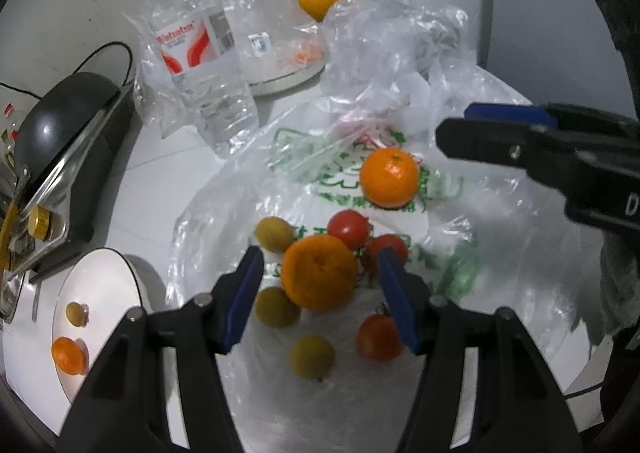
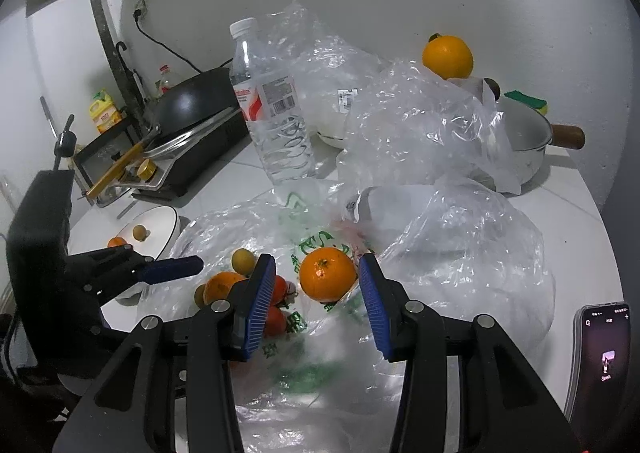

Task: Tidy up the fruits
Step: 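Grasp a mandarin with the left tool while the right tool grasps another mandarin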

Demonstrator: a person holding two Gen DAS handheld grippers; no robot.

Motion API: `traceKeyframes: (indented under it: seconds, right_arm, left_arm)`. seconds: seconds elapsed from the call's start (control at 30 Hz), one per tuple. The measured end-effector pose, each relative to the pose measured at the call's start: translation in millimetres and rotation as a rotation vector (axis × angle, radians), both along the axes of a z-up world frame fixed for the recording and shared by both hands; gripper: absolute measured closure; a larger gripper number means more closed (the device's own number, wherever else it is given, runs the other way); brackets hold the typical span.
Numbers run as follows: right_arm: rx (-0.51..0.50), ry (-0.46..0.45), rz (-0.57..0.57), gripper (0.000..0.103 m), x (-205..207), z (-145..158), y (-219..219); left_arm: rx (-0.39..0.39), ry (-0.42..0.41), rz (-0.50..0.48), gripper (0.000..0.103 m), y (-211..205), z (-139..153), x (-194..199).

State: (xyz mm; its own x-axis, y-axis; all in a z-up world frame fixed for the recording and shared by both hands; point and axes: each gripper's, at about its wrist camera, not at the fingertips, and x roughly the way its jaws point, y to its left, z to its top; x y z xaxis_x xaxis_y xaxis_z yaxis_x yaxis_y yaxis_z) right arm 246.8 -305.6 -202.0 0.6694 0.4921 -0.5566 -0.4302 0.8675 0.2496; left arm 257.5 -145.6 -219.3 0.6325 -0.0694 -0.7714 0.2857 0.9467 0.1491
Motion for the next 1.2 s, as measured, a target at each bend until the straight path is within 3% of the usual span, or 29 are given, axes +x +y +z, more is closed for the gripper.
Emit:
traceKeyframes:
  seconds: [0.2,0.4,0.87,1.2]
  right_arm:
    - [-0.017,0.012,0.004,0.057,5,-3,5]
    - [-0.033,0.025,-0.004,0.057,11,-7,8]
    - [-0.116,0.080,0.010,0.057,34,-19,34]
    - [-0.187,0.130,0.004,0.057,41,-27,45]
  left_arm:
    - [-0.009,0.005,-0.003,0.044,0,-4,5]
    - [-0.020,0.015,-0.017,0.057,2,-8,11]
    - [-0.093,0.026,-0.043,0.058,15,-2,15]
    - [-0.126,-0.019,-0.057,0.058,23,14,8]
